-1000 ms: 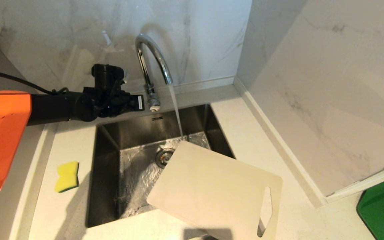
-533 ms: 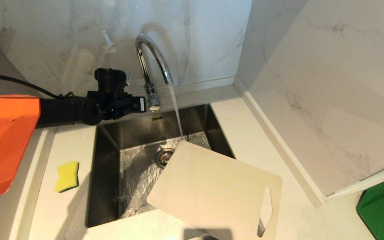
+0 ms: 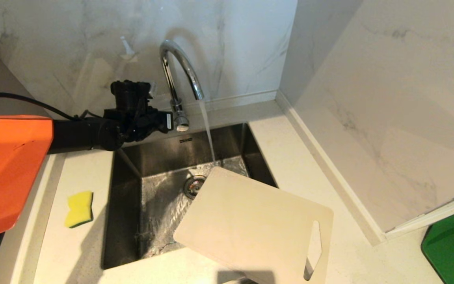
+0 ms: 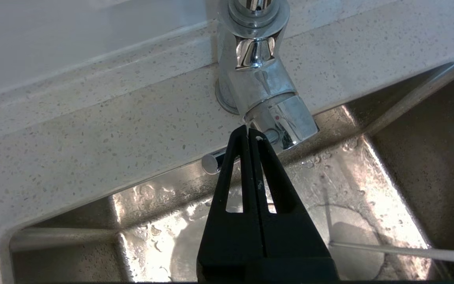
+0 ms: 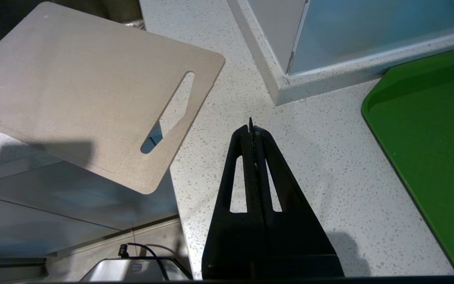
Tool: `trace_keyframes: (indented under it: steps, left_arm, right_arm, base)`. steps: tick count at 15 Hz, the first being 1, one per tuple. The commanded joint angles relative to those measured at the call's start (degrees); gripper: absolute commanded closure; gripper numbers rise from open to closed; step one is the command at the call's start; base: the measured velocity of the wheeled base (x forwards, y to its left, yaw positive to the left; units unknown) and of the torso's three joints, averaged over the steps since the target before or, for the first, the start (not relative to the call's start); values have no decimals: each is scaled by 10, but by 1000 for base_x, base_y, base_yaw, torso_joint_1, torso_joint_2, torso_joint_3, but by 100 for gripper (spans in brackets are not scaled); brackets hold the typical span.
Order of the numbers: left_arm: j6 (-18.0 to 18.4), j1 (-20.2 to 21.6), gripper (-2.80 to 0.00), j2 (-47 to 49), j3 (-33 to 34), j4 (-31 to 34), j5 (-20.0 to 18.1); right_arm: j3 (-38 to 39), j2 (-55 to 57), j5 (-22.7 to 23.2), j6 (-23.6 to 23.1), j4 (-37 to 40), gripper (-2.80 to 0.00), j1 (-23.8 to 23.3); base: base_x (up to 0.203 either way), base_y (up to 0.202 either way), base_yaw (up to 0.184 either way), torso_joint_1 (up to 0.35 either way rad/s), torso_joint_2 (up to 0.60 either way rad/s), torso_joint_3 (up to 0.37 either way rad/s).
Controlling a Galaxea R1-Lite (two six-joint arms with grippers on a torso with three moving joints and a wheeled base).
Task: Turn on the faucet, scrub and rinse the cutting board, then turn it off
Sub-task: Turn off the tap
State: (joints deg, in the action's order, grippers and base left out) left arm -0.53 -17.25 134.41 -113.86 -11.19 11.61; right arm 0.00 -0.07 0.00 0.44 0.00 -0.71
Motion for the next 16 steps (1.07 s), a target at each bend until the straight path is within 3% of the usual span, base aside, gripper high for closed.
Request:
trace_keyframes:
  steps: [1, 4, 7, 12, 16]
  left_arm:
    - [-1, 1, 0, 5, 0, 1, 2]
    - [-7, 0, 0, -8, -2, -6, -2]
    - [-29, 0, 0, -29, -8, 27, -22]
    - [-86, -3, 0, -58, -7, 81, -48]
    - [-86, -3, 0, -63, -7, 95, -48]
  right_arm:
    - [1, 1, 0, 0, 0, 0, 0]
    - [0, 1, 0, 0, 0, 0, 0]
    - [1, 1, 0, 0, 0, 0, 0]
    - [0, 0, 0, 0, 0, 0, 0]
    - [0, 0, 0, 0, 0, 0, 0]
  base:
    - [0, 0, 0, 0, 0, 0]
    - [0, 0, 0, 0, 0, 0]
    - [0, 0, 0, 0, 0, 0]
    - [0, 0, 0, 0, 0, 0]
    - [0, 0, 0, 0, 0, 0]
